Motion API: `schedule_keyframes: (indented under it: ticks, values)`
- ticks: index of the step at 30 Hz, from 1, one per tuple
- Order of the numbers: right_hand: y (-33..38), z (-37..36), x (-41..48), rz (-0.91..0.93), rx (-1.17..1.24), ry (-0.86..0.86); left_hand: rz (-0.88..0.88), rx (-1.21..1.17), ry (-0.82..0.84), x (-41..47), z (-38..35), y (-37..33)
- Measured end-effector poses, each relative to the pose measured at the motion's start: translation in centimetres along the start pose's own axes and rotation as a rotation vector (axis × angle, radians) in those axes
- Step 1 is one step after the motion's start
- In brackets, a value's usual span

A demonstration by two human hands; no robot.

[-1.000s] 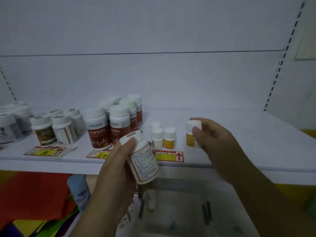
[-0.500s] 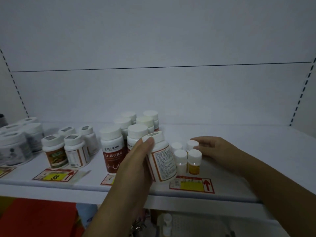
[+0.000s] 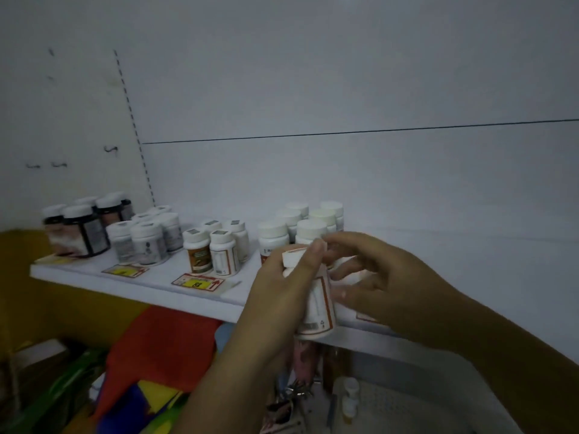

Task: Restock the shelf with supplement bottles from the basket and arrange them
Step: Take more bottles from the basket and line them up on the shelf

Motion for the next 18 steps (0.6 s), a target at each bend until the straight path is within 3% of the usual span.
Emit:
schedule_keyframes:
  ticks: [2, 5, 8, 11, 13, 18]
  values:
    - [1.7, -2.5, 0.2, 0.069, 0.005, 0.042, 0.061, -0.137, 0.017, -1.3, 0.7, 0.3]
    - [2.1, -3.5, 0.3, 0.039, 0.223, -0.056, 0.086, -0.281, 0.084, -3.1, 2.3, 0.1]
    - [1.8, -4.9, 0.3, -0.008, 0.478, -0.116, 0.01, -0.058, 0.078, -3.7, 4.3, -0.4]
    - [1.8, -6.5, 0.9, -0.045, 0.579, -0.125, -0.063, 0.115, 0.015, -3.4, 6.4, 0.6]
    - [2.1, -7.1, 2.2, -0.083, 0.51, -0.138, -0.1, 0.105, 0.029, -2.8, 7.5, 1.2]
    - [3.0, -7.9, 8.0, -0.088, -0.051, -0.144, -0.308, 0.206, -0.002, 0.5, 11.8, -0.8]
Point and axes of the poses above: each hand's wrist, its own x-axis towards the middle knuckle, its own z-axis out of the back of the hand, y = z × x, the point moved 6 cm from there along x, towards the middle knuckle, and after that the axes turned 15 degrees about z, right-handed, at the moved point
